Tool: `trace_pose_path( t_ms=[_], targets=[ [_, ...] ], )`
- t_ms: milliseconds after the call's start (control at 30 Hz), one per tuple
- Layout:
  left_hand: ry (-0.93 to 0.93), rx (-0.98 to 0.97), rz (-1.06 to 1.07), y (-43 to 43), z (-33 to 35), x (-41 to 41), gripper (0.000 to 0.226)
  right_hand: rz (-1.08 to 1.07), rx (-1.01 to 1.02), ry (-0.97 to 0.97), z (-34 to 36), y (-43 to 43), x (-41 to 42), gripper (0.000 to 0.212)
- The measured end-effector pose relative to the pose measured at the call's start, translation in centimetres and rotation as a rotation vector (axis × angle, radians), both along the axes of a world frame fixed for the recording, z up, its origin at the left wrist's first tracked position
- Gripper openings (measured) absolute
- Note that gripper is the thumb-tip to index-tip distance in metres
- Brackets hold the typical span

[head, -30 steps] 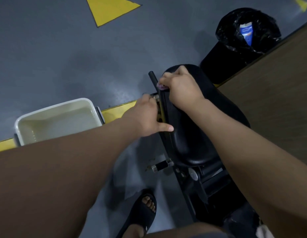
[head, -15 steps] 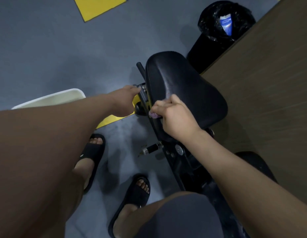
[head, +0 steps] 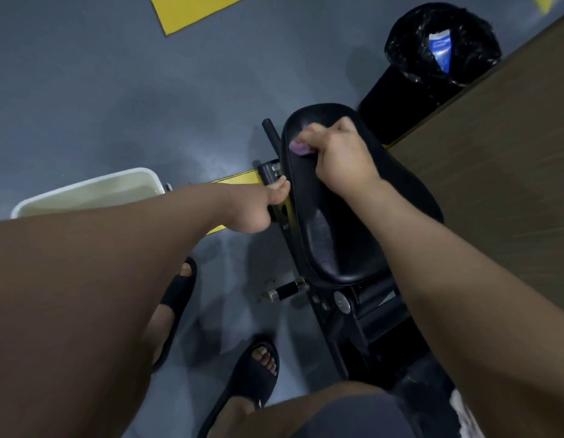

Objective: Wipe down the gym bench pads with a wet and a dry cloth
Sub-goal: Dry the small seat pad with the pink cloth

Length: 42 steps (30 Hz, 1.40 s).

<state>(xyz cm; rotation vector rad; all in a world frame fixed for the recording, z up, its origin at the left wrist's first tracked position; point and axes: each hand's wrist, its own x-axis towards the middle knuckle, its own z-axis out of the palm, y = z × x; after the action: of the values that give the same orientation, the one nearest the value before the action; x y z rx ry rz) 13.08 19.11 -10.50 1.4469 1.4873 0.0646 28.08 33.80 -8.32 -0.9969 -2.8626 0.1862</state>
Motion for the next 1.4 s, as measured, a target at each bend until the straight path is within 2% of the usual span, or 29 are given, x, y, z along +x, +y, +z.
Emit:
trace_pose_path(
  t_ms=[133, 267, 500, 567, 667, 700, 767, 833, 900, 933, 1000, 1100, 1200, 1267, 1333, 1400],
  targets=[
    [-0.003, -0.007, -0.018, -0.1, 0.0, 0.0, 0.090, -0.005, 0.013, -0.003, 0.3, -0.2, -0.1, 0.047],
    [0.065, 0.019, -0.016, -1.0, 0.5, 0.9, 0.091, 0.079, 0.044, -0.045, 0.3, -4.5, 3.6, 0.034],
    [0.219, 0.051, 0.054, -2.3, 3.6, 3.0, 0.084, 0.137, -0.035, -0.020, 0.7, -12.0, 8.2, 0.040],
    [0.248, 0.073, 0.054, -2.3, 5.0, 3.7, 0.070, 0.127, -0.047, 0.002, 1.4, -14.0, 9.9, 0.045],
    [0.285, 0.198, 0.019, -2.2, 6.9, 4.6, 0.021, 0.064, -0.097, 0.024, 2.2, -16.0, 12.0, 0.048],
    [0.279, 0.242, 0.015, -2.3, 7.4, 4.8, 0.021, 0.063, -0.117, 0.046, 2.6, -16.5, 12.5, 0.049],
    [0.200, 0.267, 0.058, -2.7, 8.2, 5.3, 0.032, 0.008, -0.227, 0.180, 3.5, -17.1, 13.1, 0.050],
    [0.025, 0.219, 0.139, -3.5, 8.4, 5.9, 0.034, -0.240, -0.462, 0.381, 4.9, -17.2, 13.1, 0.046],
    [-0.172, 0.145, 0.200, -4.4, 8.4, 6.4, 0.028, -0.473, -0.640, 0.458, 6.0, -17.1, 13.0, 0.035],
    [-0.244, 0.110, 0.218, -4.7, 8.5, 6.5, 0.035, -0.536, -0.712, 0.483, 6.3, -17.1, 13.0, 0.029],
    [-0.350, 0.065, 0.272, -5.0, 8.5, 6.5, 0.051, -0.618, -0.925, 0.622, 6.9, -17.5, 12.7, 0.018],
    [-0.422, 0.115, 0.302, -5.2, 8.1, 6.5, 0.044, -0.693, -1.194, 0.853, 7.9, -18.1, 11.7, 0.008],
    [-0.515, 0.140, 0.451, -5.0, 7.7, 6.3, 0.040, -0.722, -1.178, 0.814, 8.1, -17.4, 10.7, 0.001],
    [-0.542, 0.148, 0.519, -4.7, 7.2, 5.9, 0.023, -0.721, -1.124, 0.721, 7.8, -16.7, 10.1, 0.005],
    [-0.454, 0.199, 0.549, -4.4, 6.4, 5.4, 0.008, -0.709, -1.061, 0.611, 7.3, -16.2, 9.3, 0.009],
    [-0.327, 0.248, 0.602, -3.9, 5.2, 5.0, 0.010, -0.693, -0.980, 0.493, 6.5, -15.7, 8.8, 0.004]
  ],
)
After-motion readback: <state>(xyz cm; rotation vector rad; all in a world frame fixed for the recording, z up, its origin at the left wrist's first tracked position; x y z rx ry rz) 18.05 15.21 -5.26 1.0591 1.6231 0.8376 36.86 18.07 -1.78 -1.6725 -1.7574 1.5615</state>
